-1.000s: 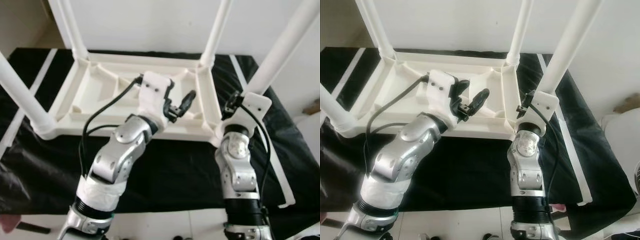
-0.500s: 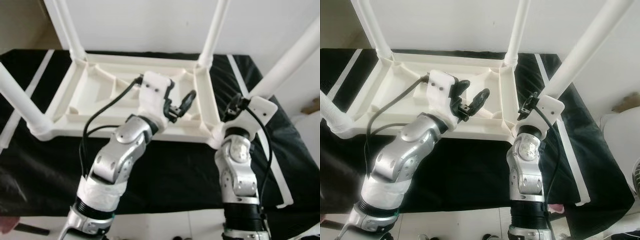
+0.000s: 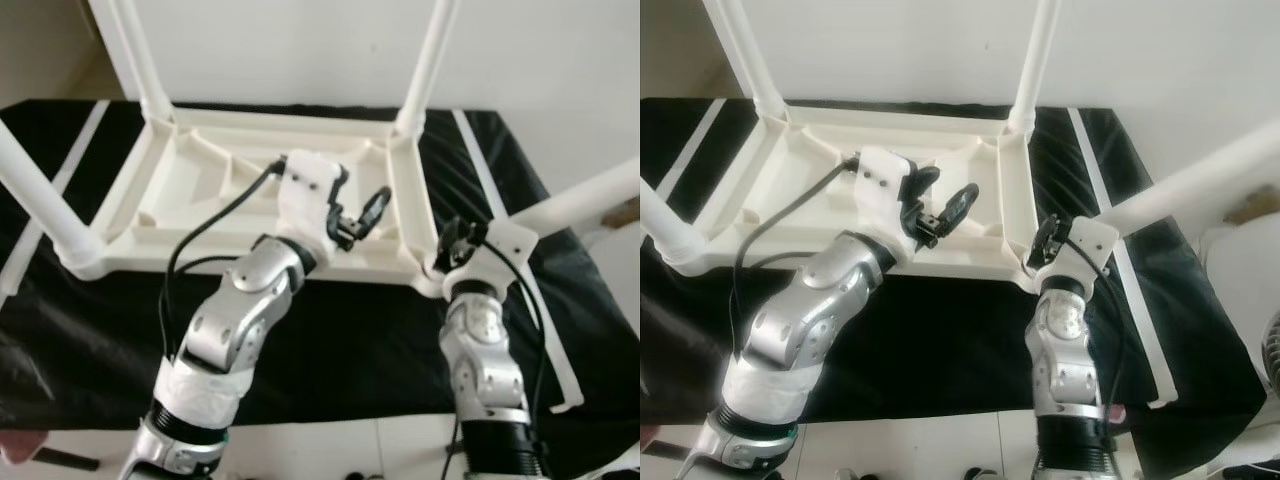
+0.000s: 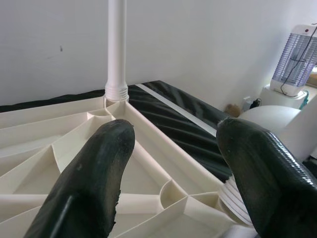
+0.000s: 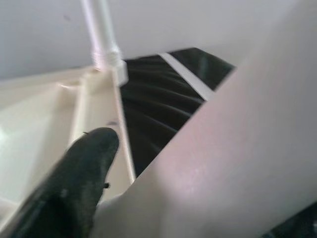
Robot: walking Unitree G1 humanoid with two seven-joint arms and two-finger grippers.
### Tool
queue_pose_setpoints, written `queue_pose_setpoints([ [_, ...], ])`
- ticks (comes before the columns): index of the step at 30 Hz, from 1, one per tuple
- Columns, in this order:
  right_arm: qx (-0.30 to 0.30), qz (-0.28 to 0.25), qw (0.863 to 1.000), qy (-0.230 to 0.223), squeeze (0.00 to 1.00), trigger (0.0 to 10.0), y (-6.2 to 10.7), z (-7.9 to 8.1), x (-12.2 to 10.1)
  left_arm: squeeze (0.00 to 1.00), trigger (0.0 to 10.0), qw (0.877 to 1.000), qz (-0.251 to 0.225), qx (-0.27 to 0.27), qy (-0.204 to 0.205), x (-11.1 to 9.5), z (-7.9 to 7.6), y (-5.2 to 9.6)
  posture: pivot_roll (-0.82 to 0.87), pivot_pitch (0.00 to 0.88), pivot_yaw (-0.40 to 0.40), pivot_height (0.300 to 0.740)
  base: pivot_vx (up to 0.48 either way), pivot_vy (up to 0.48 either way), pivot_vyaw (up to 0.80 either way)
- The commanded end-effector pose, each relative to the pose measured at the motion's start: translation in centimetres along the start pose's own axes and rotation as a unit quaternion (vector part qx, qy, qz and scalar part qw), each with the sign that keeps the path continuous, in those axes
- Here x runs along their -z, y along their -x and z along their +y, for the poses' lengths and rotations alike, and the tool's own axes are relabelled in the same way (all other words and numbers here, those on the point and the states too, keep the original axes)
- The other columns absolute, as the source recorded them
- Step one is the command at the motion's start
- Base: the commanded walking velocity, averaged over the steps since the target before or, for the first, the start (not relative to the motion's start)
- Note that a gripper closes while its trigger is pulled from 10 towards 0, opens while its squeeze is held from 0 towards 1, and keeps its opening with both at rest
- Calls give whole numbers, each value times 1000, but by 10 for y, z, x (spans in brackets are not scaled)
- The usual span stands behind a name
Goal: Building children table
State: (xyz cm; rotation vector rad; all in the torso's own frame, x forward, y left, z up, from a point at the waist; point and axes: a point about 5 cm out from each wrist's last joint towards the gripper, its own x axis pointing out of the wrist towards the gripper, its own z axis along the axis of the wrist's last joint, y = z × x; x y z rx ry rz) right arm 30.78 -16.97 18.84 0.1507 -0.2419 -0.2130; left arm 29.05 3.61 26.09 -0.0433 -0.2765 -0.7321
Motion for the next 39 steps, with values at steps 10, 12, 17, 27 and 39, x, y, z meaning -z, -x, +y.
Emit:
queue_pose_setpoints([
  [10,-153,-47,987,9,0,0,-18,-8,-25,0,10000,999,-4,38,2,0,-10,-1,-139,125,-22,740,0,0,0],
  [12,-174,-49,984,6,0,0,-20,-8,-27,0,10000,999,-5,39,1,0,-10,-1,-136,118,-25,740,0,0,0],
  [17,-196,-47,979,7,0,0,-22,-6,-29,0,10000,999,-6,37,-1,-1,-9,-1,-131,111,-26,740,0,0,0],
  [27,-205,12,978,-23,0,0,-42,-6,-34,0,10000,999,-4,39,-3,0,-10,1,-124,91,-22,740,0,0,0],
  [39,-216,100,971,-23,0,0,-53,-4,-33,1000,10000,996,10,77,32,5,-13,2,-121,79,-17,740,0,0,0],
])
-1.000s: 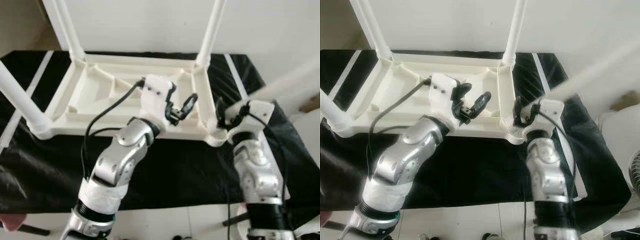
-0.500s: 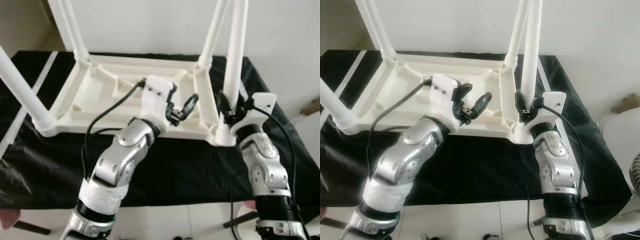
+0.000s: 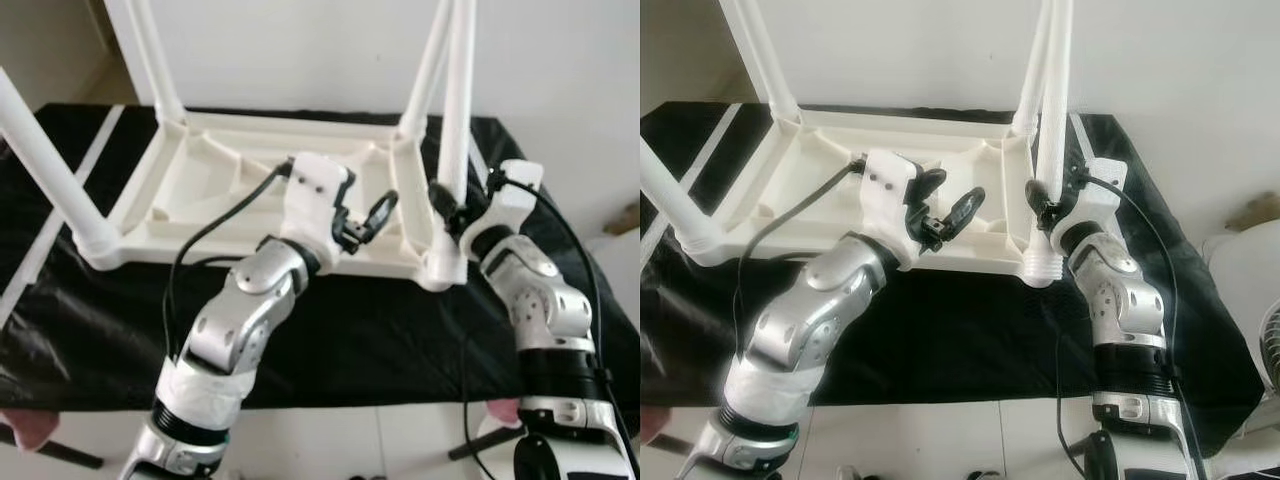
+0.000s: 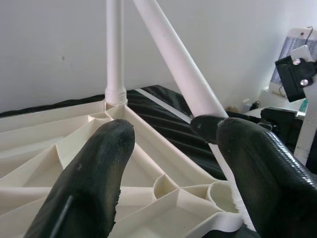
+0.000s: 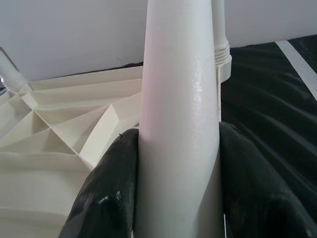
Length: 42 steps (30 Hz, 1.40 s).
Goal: Building children table
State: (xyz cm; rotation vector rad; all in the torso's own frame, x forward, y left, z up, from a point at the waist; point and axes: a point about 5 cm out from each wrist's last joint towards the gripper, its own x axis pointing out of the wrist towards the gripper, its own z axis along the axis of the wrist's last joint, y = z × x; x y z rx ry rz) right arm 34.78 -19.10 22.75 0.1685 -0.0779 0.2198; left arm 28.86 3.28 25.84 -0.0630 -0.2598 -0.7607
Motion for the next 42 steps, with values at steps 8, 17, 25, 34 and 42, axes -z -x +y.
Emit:
queue_pose_setpoints([
  [8,-12,38,999,-7,0,0,-2,1,3,1000,10000,995,33,90,32,11,-10,4,-118,92,-18,740,0,0,0],
  [17,-16,51,998,-12,0,0,1,4,8,447,7451,995,39,90,11,11,-10,3,-117,107,-18,740,0,0,0],
  [25,-20,60,998,-15,0,8118,3,6,11,0,0,993,25,111,17,4,-10,5,-115,122,-15,740,0,0,0],
  [34,-9,84,996,-11,0,10000,4,4,16,0,10000,992,53,118,6,10,-12,4,-115,136,-15,740,0,0,0],
  [42,-16,131,991,-1,0,10000,4,6,23,0,10000,989,79,129,0,16,-16,6,-116,157,-11,740,0,0,0],
])
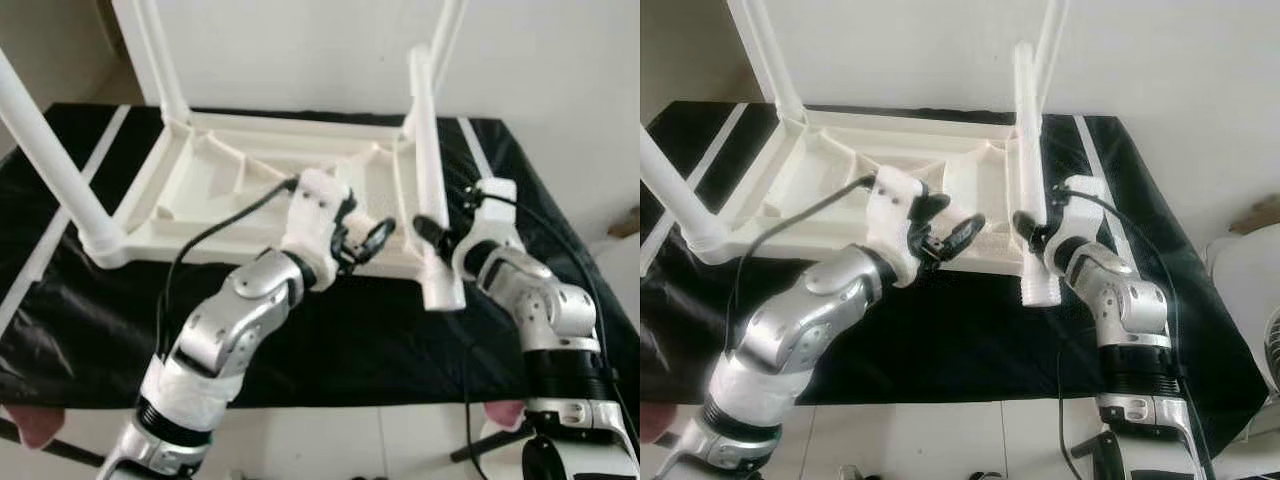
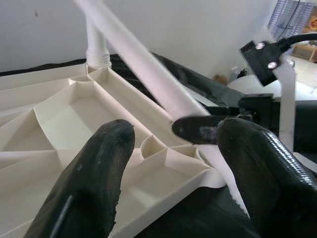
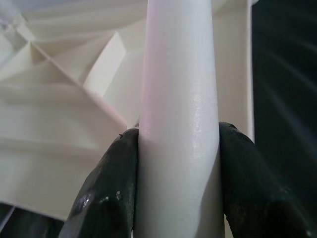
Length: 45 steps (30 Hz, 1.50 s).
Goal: Building children table
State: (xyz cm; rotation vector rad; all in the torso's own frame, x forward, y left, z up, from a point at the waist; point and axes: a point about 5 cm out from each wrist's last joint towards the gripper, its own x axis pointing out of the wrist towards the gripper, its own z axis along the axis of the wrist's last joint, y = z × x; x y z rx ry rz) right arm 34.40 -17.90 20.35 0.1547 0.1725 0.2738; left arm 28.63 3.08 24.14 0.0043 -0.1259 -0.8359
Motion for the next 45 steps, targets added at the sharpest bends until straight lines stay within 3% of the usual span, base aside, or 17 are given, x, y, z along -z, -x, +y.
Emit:
queue_pose_setpoints([
  [1,-1,14,1000,15,0,10000,2,-2,0,0,10000,996,8,92,-3,0,-12,0,-116,159,-11,740,0,0,0],
  [2,-3,18,1000,16,678,10000,2,-1,1,0,10000,996,8,92,-2,0,-12,0,-116,159,-11,740,0,0,0],
  [4,-4,20,1000,17,678,10000,2,-1,1,0,10000,996,8,92,-1,0,-12,0,-116,159,-11,740,0,0,0],
  [5,-4,22,1000,18,1000,10000,2,-1,2,0,10000,996,8,92,-1,0,-12,0,-116,160,-11,740,0,0,0],
  [15,8,21,1000,14,1000,10000,3,-4,0,0,10000,996,9,91,2,0,-13,1,-119,163,-12,740,0,0,0],
  [16,11,20,1000,15,741,10000,3,-5,0,0,10000,996,9,91,4,0,-13,1,-119,162,-11,740,0,0,0],
  [17,12,14,1000,16,0,10000,3,-4,-2,0,10000,996,9,91,5,0,-14,1,-119,164,-12,740,0,0,0],
  [21,14,-1,1000,20,0,10000,4,-3,-4,0,10000,996,9,90,6,0,-14,1,-119,165,-11,740,0,0,0],
  [29,32,-105,994,11,0,10000,12,7,-25,0,10000,996,6,87,10,0,-13,2,-116,168,-13,740,0,0,0],
  [34,51,-108,993,11,0,10000,16,22,-19,0,10000,996,6,87,12,0,-13,3,-117,169,-12,740,0,0,0],
  [41,112,-80,988,72,0,10000,20,44,5,0,10000,996,4,88,16,0,-14,3,-123,171,-11,740,0,0,0],
  [45,122,-68,988,59,0,10000,21,61,19,0,10000,996,3,89,18,-1,-15,3,-124,174,-7,740,0,0,0],
])
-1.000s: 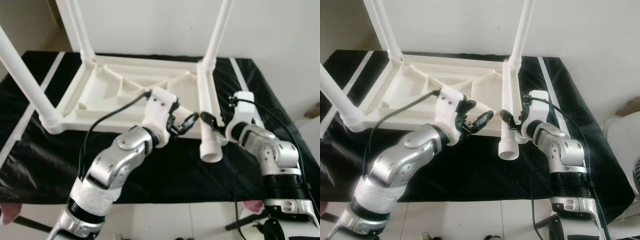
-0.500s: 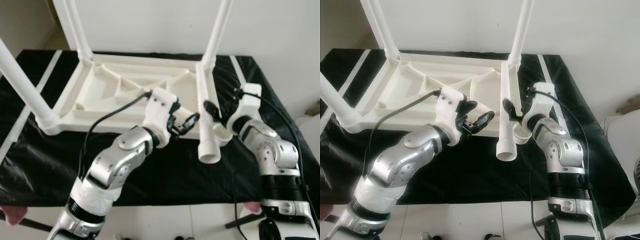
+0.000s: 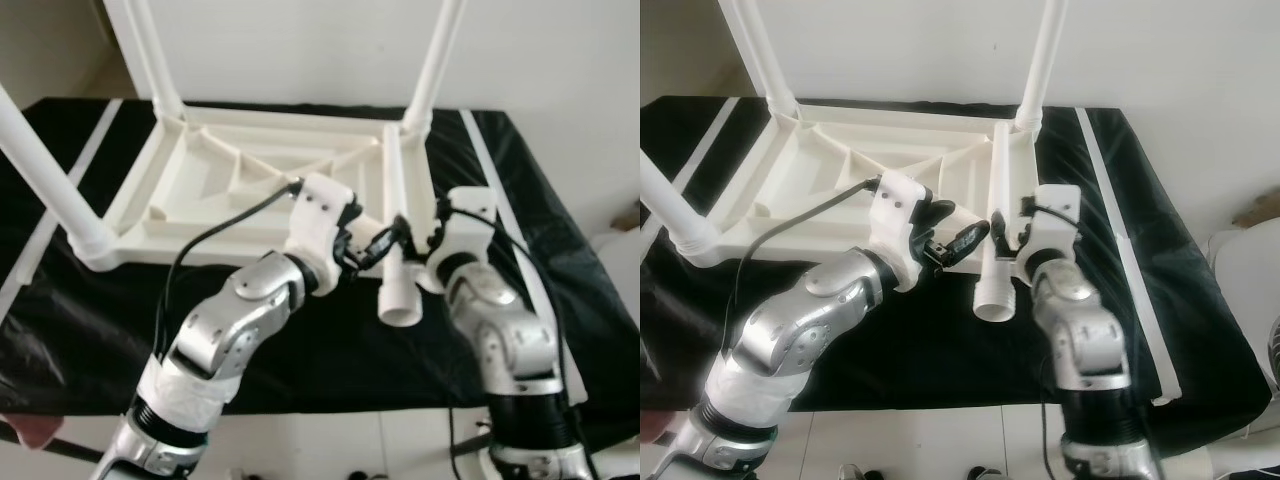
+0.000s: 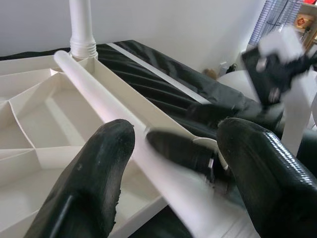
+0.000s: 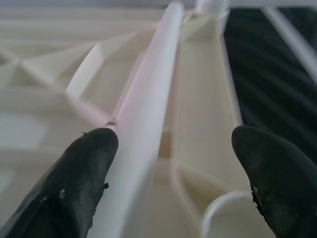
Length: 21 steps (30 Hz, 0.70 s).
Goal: Building children table
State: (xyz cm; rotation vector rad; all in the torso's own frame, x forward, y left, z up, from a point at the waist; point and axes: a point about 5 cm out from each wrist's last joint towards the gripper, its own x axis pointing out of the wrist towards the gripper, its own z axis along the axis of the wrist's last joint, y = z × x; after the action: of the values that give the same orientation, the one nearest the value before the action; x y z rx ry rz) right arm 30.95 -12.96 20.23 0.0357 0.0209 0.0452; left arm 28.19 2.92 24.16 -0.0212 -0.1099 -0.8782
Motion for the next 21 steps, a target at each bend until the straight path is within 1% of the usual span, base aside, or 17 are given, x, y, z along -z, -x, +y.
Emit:
queue_pose_setpoints([
  [1,9,9,1000,0,0,10000,4,5,4,0,10000,998,2,69,3,0,-11,1,-124,174,-7,740,0,0,0],
  [3,-1,21,1000,-16,0,10000,6,16,7,0,10000,998,1,70,4,0,-11,1,-125,175,-4,740,0,0,0],
  [4,-1,21,1000,-16,0,10000,6,16,7,0,10000,998,1,70,4,0,-11,1,-125,175,-4,740,0,0,0],
  [7,-8,28,999,-29,0,10000,6,25,10,0,10000,998,1,69,5,-1,-11,1,-124,175,-3,740,0,0,0],
  [10,-11,28,999,-28,0,10000,6,27,10,0,10000,998,1,70,5,-1,-11,1,-123,175,-2,740,0,0,0],
  [17,-6,50,998,-43,0,10000,5,29,15,0,10000,998,0,68,5,-1,-11,1,-118,173,-6,740,0,0,0],
  [18,-4,57,998,-32,0,9569,5,29,18,0,10000,998,-1,68,5,-1,-11,1,-118,173,-6,740,0,0,0],
  [20,2,69,997,-15,0,9686,5,28,22,0,10000,998,-2,67,6,-2,-10,1,-117,171,-8,740,0,0,0],
  [21,3,79,997,-12,0,4902,5,28,24,0,10000,998,-2,67,7,-2,-10,1,-114,171,-8,740,0,0,0],
])
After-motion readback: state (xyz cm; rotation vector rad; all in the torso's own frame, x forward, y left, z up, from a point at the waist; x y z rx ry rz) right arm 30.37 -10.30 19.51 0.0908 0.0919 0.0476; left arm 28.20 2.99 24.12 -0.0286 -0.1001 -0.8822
